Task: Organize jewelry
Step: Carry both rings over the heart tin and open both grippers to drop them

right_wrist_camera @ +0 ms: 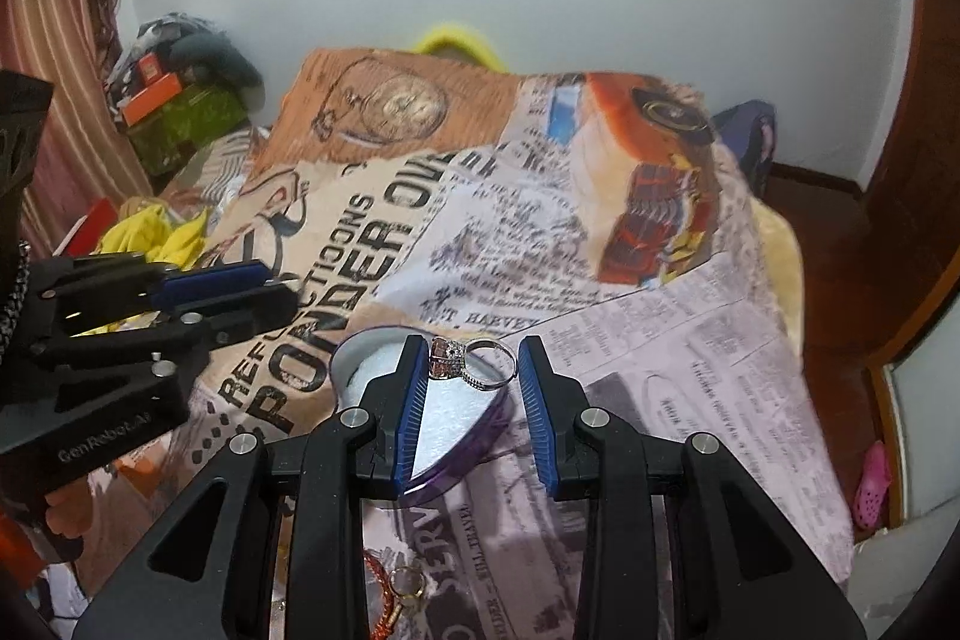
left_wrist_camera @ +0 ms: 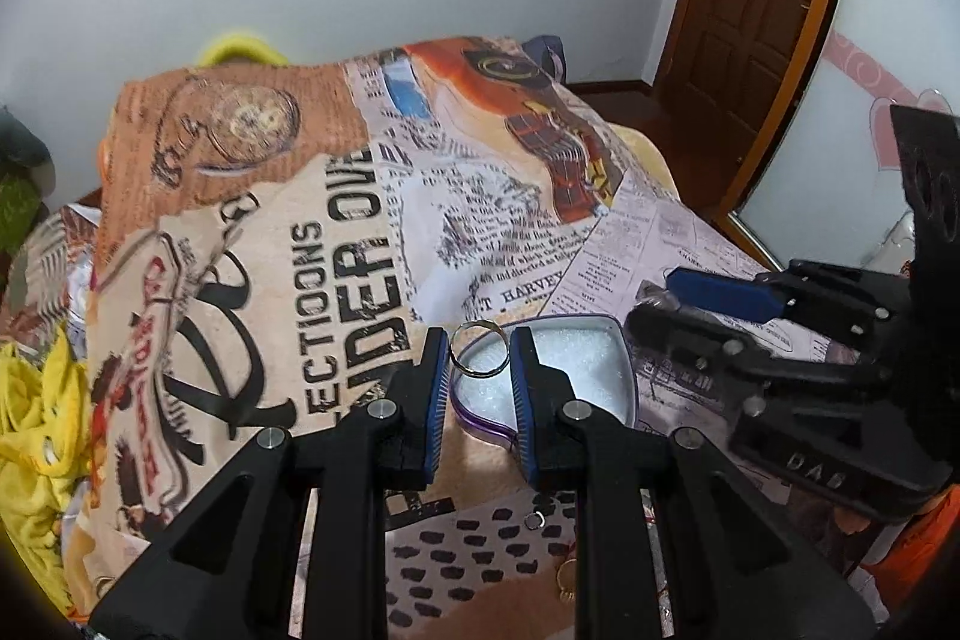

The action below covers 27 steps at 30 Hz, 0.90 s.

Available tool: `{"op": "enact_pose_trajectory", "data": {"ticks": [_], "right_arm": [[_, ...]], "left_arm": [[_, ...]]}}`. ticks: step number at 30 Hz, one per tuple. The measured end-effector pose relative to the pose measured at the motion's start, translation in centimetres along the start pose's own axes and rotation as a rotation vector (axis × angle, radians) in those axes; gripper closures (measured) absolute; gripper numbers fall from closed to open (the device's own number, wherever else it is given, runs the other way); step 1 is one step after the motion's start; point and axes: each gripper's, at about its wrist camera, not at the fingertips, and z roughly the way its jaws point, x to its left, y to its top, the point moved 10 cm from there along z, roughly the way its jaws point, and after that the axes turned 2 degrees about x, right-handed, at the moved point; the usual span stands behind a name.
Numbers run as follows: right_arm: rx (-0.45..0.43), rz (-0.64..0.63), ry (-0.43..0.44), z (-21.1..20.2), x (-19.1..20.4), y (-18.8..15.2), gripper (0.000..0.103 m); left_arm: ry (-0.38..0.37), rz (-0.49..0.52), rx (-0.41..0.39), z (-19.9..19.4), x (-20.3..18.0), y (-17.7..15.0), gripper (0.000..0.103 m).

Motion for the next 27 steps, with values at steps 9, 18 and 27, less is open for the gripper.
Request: {"op": "enact_pose_trajectory", "data": {"ticks": [9,18,27], "right_arm": [[0.077,-0.032,0.032,2.1,0.4,-0.9,0.075],[0.123,-0.073,0.026,3.0,0.5,-1.3,0.075],[0.126,-0.093,0.021,3.1,0.8,-1.3,0.075]], "left_arm": [[-0.079,-0.023,0.088,2.8,-0.1,-1.0,0.083],[-0.104,-0.020,0.129,3.9,-0.3,-1.5,0.083],[-0.104,-0.031,0.136,3.3,-0.1,-0.9,0.083]]}}
